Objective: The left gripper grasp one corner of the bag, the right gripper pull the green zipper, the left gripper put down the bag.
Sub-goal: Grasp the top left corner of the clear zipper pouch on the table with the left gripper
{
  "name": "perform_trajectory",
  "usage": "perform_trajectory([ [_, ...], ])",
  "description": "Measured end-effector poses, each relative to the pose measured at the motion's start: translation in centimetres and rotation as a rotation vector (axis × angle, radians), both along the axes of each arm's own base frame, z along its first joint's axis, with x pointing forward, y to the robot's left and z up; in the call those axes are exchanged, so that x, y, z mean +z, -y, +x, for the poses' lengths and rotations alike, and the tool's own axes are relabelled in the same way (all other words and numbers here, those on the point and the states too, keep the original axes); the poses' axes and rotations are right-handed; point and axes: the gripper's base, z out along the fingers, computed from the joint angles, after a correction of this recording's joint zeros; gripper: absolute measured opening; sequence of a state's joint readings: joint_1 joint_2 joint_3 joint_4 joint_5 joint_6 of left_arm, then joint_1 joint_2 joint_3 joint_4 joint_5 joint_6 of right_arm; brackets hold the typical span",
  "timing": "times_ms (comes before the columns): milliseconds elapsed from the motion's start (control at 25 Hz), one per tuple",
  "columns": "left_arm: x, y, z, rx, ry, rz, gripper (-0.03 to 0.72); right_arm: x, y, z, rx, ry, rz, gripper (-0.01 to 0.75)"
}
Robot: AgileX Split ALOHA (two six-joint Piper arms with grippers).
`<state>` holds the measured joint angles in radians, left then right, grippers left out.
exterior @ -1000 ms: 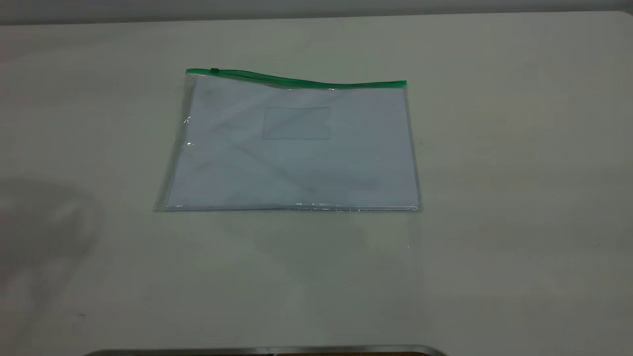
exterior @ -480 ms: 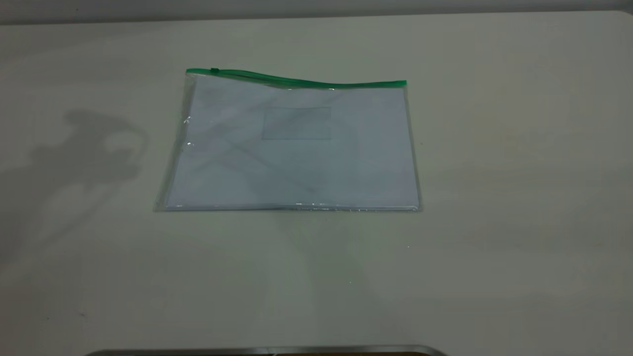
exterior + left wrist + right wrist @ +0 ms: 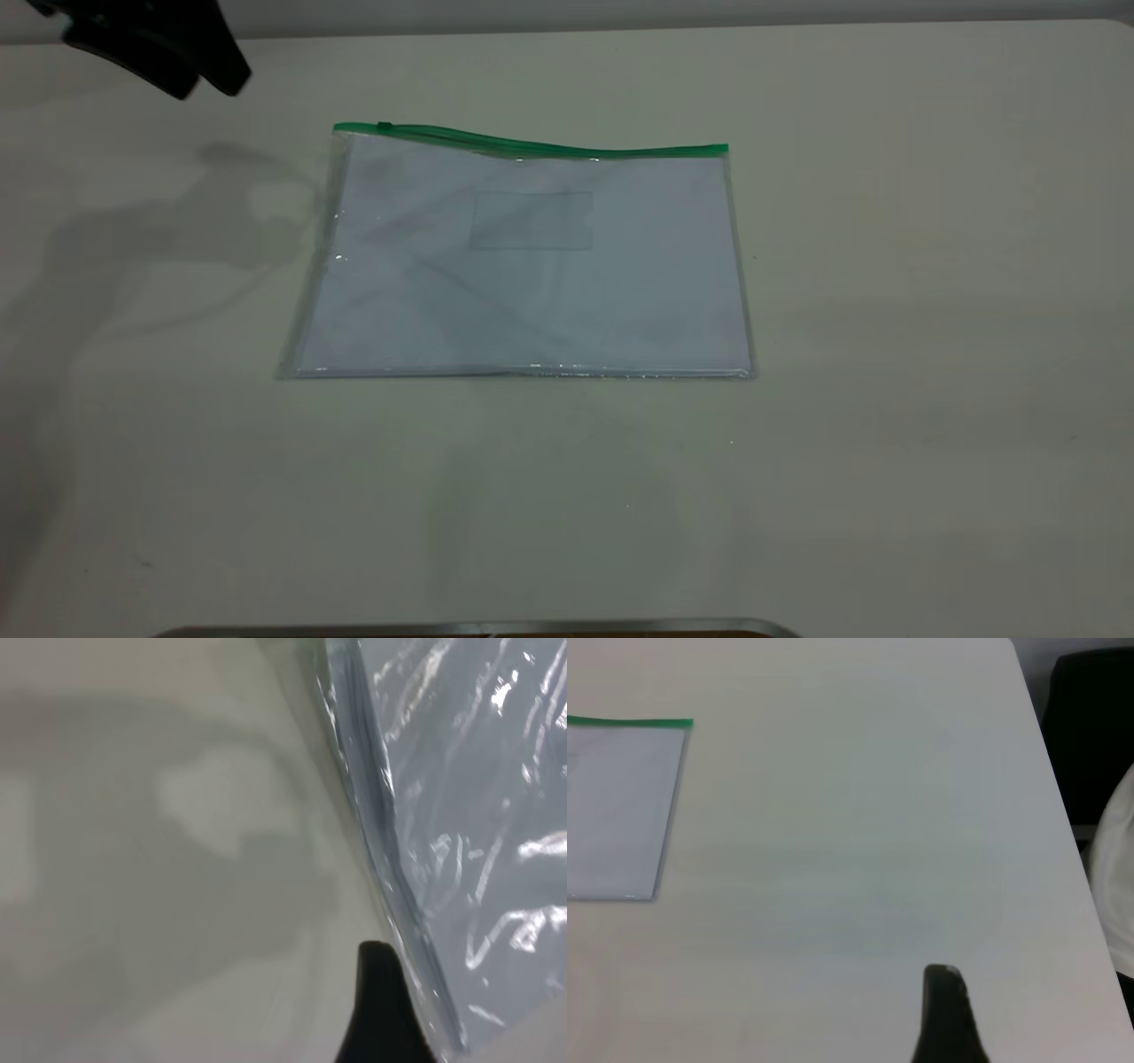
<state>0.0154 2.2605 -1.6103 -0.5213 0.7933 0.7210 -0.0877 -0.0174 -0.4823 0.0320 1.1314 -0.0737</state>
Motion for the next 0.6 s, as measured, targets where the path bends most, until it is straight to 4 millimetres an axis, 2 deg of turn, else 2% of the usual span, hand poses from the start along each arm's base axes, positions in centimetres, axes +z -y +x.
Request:
perform_trajectory([
  [240, -3.3, 0.4, 2.4, -0.068, -0.001, -0.043, 0.577, 0.0, 0.0, 0.0, -0.001, 0.0, 0.001, 0.549],
  [440, -6.6, 0.8, 3.5, -0.096, -0.01, -0.095, 0.577, 0.0, 0.0, 0.0, -0.008, 0.001, 0.013, 0.549],
  [600, -8.4, 1.1, 4.1, -0.123, 0.002, -0.125, 0.577, 0.0, 0.0, 0.0, -0.014, 0.001, 0.023, 0.549],
])
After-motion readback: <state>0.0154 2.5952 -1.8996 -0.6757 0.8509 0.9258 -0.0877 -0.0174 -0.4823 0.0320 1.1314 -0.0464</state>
